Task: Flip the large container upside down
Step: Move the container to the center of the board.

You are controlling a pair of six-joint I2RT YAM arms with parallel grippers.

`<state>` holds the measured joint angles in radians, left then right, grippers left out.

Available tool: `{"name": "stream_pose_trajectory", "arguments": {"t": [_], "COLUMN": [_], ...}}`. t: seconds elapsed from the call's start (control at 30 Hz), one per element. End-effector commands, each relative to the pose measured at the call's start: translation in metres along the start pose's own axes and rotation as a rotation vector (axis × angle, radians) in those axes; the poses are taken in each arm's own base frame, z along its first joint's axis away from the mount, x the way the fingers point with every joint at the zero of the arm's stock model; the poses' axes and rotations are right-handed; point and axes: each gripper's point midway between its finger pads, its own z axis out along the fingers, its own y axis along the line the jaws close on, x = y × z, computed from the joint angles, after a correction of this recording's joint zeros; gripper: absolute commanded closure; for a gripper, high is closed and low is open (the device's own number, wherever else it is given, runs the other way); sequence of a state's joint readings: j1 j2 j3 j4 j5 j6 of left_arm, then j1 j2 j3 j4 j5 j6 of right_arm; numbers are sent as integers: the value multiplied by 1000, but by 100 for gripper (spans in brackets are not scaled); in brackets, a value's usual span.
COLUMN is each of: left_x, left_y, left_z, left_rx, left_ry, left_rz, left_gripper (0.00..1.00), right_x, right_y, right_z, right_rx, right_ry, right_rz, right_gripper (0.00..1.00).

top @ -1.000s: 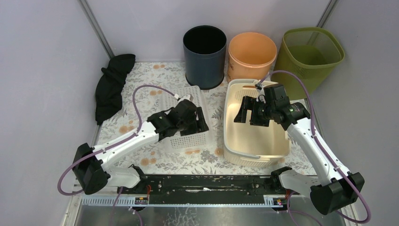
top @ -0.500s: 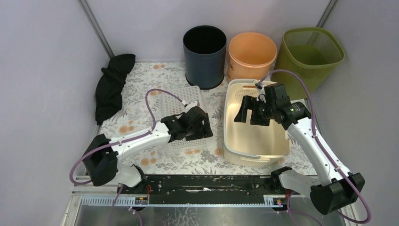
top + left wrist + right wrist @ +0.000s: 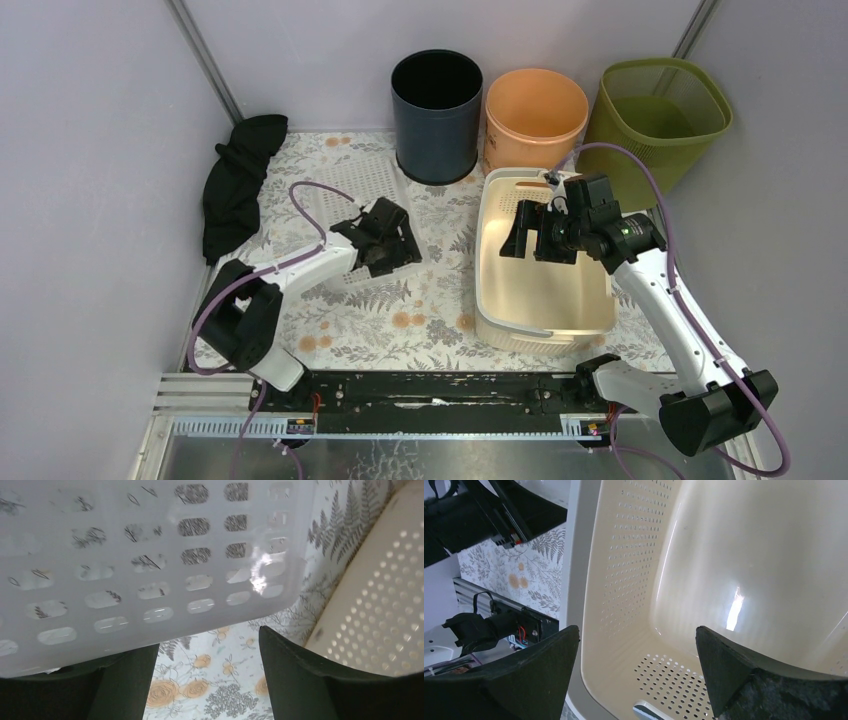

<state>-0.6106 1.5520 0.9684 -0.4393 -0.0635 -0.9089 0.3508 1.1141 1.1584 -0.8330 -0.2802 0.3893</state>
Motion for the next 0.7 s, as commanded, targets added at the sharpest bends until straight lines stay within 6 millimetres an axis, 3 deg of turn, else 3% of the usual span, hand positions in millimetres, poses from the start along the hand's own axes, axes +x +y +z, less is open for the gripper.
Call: {"name": "stream_pose_trajectory", "arguments": {"t": [0.0,0.4,0.67], "left_x": [-41,-126,-178], "left_y": [-2,67,93], "left_z": [4,19,33], "left_rx": [43,-59,-121], "left_ry": [-70,-142,-177], "left_rz": [-14,-146,-198], "left_gripper": [21,21,22], "right_x": [-10,-6,0], "right_y": [6,5,2], "right_z": [-11,-16,-17], "right_rx": [-10,-7,1], "right_ry": [-44,-48,-41], "right_rz": [-42,-50,-54], "right_gripper": [6,6,5]}}
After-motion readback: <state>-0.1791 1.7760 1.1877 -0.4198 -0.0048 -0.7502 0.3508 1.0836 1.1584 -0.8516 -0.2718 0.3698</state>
